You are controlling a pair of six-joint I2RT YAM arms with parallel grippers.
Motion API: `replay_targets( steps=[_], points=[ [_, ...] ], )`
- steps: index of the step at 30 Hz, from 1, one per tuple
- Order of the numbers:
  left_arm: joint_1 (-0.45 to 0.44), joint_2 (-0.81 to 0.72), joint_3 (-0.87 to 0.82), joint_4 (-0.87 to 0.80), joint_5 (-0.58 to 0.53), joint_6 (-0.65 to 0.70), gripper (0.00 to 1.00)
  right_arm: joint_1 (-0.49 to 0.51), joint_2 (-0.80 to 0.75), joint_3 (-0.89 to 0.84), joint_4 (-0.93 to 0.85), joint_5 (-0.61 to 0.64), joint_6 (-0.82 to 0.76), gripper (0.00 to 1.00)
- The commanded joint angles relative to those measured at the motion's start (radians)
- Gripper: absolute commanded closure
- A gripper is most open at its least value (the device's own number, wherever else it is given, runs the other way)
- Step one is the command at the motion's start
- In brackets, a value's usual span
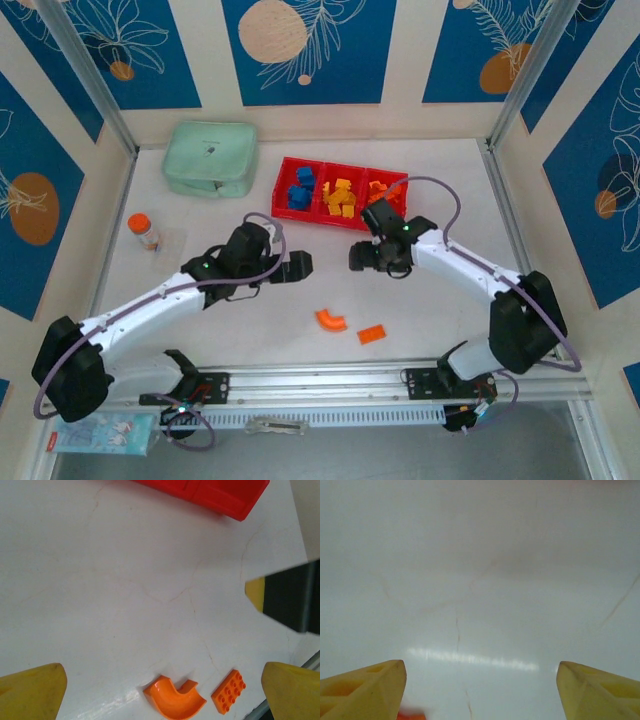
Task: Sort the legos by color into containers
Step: Pick up the lego from the bottom-center of the table.
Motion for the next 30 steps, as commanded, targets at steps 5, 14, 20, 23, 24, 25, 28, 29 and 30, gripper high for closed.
replay_targets(
  steps=[5, 14, 20, 23, 24, 25, 28, 29, 30],
  points=[
    [-0.06, -0.034, -0.054, -0.016, -0.059, -0.062, 0.01, 0.153, -0.113, -0.133, -0.134, 0.016, 0.229, 0.18],
    [-0.091, -0.056, -0.099, 0.001, -0.09, -0.105, 0.01, 0.342, -0.156, -0.25, -0.185, -0.02, 0.5, 0.16],
    [-0.091, -0.057, -0.107, 0.006, -0.09, -0.107, 0.01, 0.44, -0.153, -0.296, -0.109, -0.049, 0.63, 0.17],
    [-0.09, -0.059, -0.104, 0.005, -0.09, -0.104, 0.01, 0.471, -0.143, -0.312, -0.082, -0.052, 0.671, 0.17],
    [-0.091, -0.061, -0.104, 0.002, -0.091, -0.102, 0.01, 0.477, -0.139, -0.318, -0.072, -0.052, 0.68, 0.17],
    [-0.091, -0.06, -0.104, 0.0, -0.092, -0.101, 0.01, 0.479, -0.133, -0.322, -0.063, -0.051, 0.686, 0.17],
    [-0.09, -0.062, -0.102, -0.003, -0.094, -0.1, 0.01, 0.479, -0.123, -0.334, -0.028, -0.055, 0.693, 0.17],
    [-0.09, -0.065, -0.103, -0.005, -0.094, -0.1, 0.01, 0.48, -0.12, -0.337, -0.017, -0.059, 0.694, 0.17],
    [-0.091, -0.066, -0.103, -0.007, -0.096, -0.1, 0.01, 0.478, -0.114, -0.338, -0.008, -0.059, 0.693, 0.17]
  ],
)
